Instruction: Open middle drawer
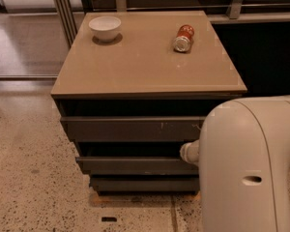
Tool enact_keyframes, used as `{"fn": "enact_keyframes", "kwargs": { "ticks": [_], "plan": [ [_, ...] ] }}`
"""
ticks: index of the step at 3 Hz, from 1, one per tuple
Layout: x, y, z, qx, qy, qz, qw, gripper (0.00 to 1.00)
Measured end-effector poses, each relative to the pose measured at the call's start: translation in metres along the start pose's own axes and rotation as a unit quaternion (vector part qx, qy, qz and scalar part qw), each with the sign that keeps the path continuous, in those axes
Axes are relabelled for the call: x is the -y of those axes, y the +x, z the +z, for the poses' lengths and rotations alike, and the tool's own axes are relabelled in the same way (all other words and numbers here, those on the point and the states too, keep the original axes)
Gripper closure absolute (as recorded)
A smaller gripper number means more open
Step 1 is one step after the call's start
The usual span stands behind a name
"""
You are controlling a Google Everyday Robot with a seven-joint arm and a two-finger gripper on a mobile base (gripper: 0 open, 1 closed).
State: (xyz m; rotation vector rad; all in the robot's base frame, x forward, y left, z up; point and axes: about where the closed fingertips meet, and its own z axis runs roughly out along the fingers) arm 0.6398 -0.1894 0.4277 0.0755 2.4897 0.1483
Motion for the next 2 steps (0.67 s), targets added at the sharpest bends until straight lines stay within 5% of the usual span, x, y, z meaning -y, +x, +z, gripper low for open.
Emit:
{"fn": "enact_keyframes", "kwargs": {
  "ticks": [1,2],
  "plan": [
    [-0.005,0.004,-0.024,-0.027,0.02,0.05,0.9982,1.0],
    [-0.023,0.005,-0.031,-0.04,-0.005,0.07,0.9967,1.0]
  ]
}}
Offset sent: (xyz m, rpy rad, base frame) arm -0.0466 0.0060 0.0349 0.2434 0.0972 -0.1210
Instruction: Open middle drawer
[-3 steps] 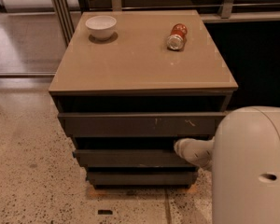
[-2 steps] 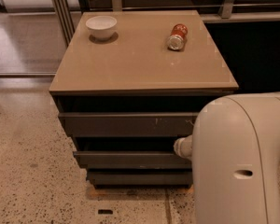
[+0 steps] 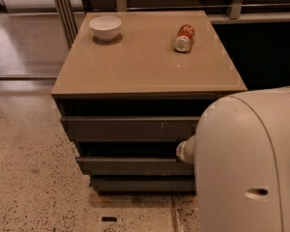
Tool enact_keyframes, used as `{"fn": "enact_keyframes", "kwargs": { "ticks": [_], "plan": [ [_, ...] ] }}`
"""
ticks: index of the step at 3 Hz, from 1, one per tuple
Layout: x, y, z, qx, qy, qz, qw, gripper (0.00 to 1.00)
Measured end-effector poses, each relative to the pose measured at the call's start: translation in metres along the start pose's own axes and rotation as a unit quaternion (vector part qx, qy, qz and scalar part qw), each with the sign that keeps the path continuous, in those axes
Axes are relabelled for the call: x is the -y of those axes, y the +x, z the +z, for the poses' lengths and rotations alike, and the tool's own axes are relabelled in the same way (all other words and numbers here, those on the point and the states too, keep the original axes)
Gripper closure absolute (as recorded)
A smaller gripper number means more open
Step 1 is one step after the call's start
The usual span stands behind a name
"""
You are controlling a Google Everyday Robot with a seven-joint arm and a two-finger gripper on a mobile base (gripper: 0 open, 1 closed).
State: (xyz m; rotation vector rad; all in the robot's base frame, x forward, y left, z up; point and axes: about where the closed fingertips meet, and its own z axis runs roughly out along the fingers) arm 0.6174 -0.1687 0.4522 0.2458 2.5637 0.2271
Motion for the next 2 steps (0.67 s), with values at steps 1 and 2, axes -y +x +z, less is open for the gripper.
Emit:
{"fn": "enact_keyframes", "kwargs": {
  "ticks": [1,2],
  "plan": [
    [-0.01,0.018,0.004,-0.025,-0.056,0.005,0.9981,1.0],
    [-0.018,0.035,0.021,-0.05,-0.089,-0.014,0.9947,1.0]
  ]
}}
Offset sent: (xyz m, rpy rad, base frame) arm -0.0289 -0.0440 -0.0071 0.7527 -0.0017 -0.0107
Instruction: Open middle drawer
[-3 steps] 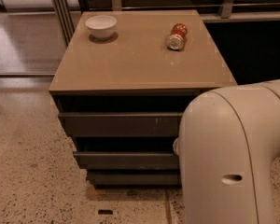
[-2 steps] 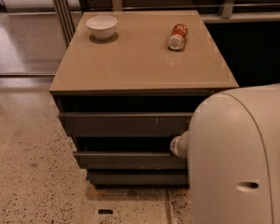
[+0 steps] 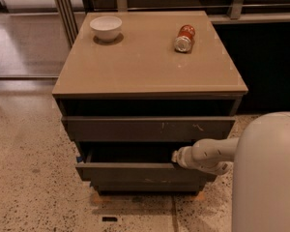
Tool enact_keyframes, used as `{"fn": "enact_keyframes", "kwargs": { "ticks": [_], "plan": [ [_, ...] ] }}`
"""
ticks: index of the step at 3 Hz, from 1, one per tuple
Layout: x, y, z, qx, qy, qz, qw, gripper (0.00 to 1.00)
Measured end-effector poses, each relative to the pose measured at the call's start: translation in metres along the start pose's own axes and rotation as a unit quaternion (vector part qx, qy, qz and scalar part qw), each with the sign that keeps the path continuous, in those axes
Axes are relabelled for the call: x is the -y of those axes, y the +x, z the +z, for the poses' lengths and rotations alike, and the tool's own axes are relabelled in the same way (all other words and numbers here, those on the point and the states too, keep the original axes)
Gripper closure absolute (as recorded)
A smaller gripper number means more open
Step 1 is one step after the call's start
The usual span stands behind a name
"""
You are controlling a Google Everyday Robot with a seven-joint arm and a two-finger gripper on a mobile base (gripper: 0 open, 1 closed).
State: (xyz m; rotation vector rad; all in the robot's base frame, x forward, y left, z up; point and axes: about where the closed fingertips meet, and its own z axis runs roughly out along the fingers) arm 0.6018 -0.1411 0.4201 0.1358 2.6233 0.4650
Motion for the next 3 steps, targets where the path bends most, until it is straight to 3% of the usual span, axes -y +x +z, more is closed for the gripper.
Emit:
{"fn": "enact_keyframes", "kwargs": {
  "ticks": [1,2,3],
  "plan": [
    [-0.002,0.002,0.003,-0.004,-0.008,0.0,1.0,1.0],
    [0.004,0.002,-0.002,-0.003,-0.034,0.023,0.9992,1.0],
    [-0.005,0.002,-0.008,-0.012,-0.121,0.081,0.9893,1.0]
  ]
}}
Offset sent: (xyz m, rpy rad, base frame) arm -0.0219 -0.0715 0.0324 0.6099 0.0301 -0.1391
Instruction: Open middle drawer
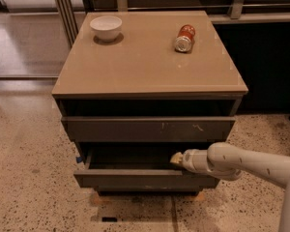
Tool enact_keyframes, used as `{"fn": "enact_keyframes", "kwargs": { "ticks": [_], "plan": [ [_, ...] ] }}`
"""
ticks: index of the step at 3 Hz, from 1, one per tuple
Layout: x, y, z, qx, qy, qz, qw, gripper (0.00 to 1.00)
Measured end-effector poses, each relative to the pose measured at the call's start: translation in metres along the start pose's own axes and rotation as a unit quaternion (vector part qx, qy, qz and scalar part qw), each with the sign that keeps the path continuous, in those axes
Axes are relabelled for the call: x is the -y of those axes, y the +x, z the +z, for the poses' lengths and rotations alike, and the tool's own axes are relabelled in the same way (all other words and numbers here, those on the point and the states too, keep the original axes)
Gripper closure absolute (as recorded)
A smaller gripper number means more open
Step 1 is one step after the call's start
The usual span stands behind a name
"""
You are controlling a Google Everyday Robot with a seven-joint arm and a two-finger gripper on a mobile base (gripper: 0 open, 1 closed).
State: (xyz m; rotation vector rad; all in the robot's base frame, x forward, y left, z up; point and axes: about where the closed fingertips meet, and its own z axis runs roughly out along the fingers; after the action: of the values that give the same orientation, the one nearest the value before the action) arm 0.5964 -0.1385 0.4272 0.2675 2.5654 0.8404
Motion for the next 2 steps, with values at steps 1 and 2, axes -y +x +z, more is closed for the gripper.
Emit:
{"fn": "enact_keyframes", "kwargs": {
  "ticks": [1,2],
  "plan": [
    [0.017,0.0,-0.029,0.003,-0.044,0.061,0.9972,1.0],
    [0.023,0.003,-0.057,-0.001,-0.061,0.103,0.9928,1.0]
  ]
}}
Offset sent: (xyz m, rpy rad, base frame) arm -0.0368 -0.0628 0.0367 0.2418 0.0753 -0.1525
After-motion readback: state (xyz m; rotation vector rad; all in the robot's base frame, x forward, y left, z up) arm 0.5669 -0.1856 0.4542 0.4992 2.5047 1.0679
